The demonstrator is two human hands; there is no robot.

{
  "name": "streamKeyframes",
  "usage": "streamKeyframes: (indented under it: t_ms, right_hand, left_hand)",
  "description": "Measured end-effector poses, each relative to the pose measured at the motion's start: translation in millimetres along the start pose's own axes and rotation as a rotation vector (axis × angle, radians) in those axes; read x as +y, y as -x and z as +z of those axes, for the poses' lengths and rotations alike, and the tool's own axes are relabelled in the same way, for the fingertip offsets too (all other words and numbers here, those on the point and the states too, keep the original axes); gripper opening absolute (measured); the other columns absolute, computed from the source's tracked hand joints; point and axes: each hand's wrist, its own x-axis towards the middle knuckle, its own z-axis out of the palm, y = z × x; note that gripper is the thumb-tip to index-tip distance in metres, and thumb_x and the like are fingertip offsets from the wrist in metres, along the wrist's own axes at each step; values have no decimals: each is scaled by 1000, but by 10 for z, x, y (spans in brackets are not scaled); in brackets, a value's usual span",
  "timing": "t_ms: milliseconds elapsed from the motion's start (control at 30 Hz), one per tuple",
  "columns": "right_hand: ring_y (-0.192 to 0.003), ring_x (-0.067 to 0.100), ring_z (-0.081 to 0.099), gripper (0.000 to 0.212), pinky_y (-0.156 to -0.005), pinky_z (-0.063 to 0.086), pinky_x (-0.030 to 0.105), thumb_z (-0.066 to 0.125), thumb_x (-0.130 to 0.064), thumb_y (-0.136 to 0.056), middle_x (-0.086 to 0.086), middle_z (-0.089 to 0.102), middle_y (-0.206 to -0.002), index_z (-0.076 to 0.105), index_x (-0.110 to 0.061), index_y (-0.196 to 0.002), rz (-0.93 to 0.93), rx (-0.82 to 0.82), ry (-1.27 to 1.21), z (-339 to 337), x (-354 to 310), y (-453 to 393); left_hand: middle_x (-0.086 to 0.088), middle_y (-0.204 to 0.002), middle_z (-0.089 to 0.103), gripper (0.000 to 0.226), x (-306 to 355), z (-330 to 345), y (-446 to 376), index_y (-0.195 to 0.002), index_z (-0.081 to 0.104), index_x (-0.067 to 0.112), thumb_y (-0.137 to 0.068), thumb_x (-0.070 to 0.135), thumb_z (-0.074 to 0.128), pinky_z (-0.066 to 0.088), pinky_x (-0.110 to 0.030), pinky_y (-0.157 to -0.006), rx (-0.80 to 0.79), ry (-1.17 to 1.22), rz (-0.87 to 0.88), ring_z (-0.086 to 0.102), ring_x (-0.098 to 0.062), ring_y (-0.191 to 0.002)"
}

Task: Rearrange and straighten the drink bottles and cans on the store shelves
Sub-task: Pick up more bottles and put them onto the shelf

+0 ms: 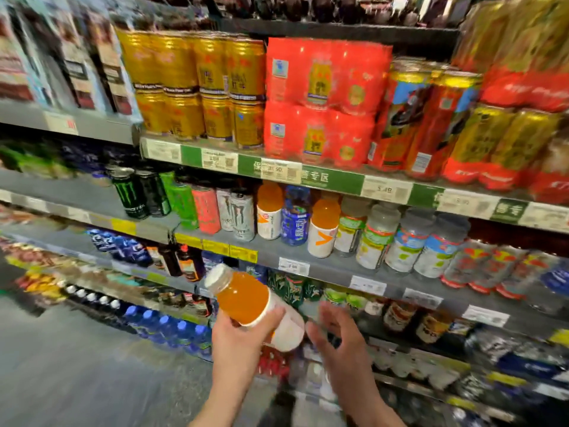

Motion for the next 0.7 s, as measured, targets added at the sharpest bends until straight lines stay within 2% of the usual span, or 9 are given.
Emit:
streamKeyframes:
  t_ms: [133, 233, 300, 367, 433, 500, 600, 700]
  right_hand:
    - [-112, 15, 59, 44, -91, 46, 23, 70, -44, -88, -4, 63, -118, 58, -22, -124, 33, 138, -1, 342, -183, -665]
    - [-124, 17, 53, 59, -106, 43, 31, 71, -36, -89, 2, 57, -133, 51, -11, -138, -11, 222, -27, 697, -297, -1199]
    - [-130, 20, 51, 67, -108, 42, 28, 72, -35, -88, 6, 53, -141, 46, -8, -143, -38, 295, -85, 946, -329, -1514]
    - [-133, 22, 48, 75, -108, 43, 28, 73, -35, -88, 9, 47, -147, 38, -7, -148, -22, 358, -96, 1145, -357, -1753]
    - [-142, 23, 38, 82, -115, 36, 33, 72, -34, -89, 11, 37, -155, 29, -4, -152, -16, 425, -65, 1289, -386, -1939]
    - [-142, 28, 37, 82, -117, 34, 41, 72, -29, -89, 15, 35, -155, 27, -2, -152, -17, 520, -62, 1397, -386, -2094]
    - [-147, 32, 27, 78, -121, 21, 42, 65, -16, -92, 23, 26, -158, 20, 1, -154, 52, 587, -14, 1536, -362, -2249]
    - [-149, 36, 20, 81, -122, 12, 37, 67, -19, -92, 25, 22, -159, 18, 4, -153, 81, 676, 96, 1624, -308, -2325]
  left_hand:
    - [2, -87, 72, 45, 85, -189, -353, -100, 65, 16, -65, 24, 91, 47, -24, -67, 23, 62, 16, 66, -16, -77]
    - [4, -92, 72, 44, 166, -278, -555, -103, 63, 18, -68, 19, 89, 48, -17, -67, 16, 37, 46, 67, -4, -76]
    - [5, -94, 72, 44, 207, -352, -712, -105, 63, 19, -70, 13, 88, 49, -10, -65, 6, 33, 54, 67, 4, -76]
    - [4, -94, 73, 43, 227, -421, -865, -105, 64, 17, -70, 12, 88, 51, -10, -64, 5, 19, 67, 68, 3, -76]
    - [2, -93, 74, 44, 215, -491, -997, -103, 65, 18, -66, 19, 88, 52, -18, -69, 6, 21, 82, 70, -2, -78]
    - [3, -92, 75, 44, 220, -573, -1121, -102, 66, 20, -63, 23, 87, 51, -23, -72, 9, 19, 70, 71, -5, -79]
    - [-1, -89, 75, 38, 198, -696, -1359, -96, 66, 20, -67, 13, 89, 51, -17, -65, -18, -2, 70, 70, -2, -73]
    - [-1, -86, 74, 37, 126, -834, -1635, -97, 66, 15, -69, 9, 88, 50, -10, -57, -66, -17, 64, 68, 0, -68]
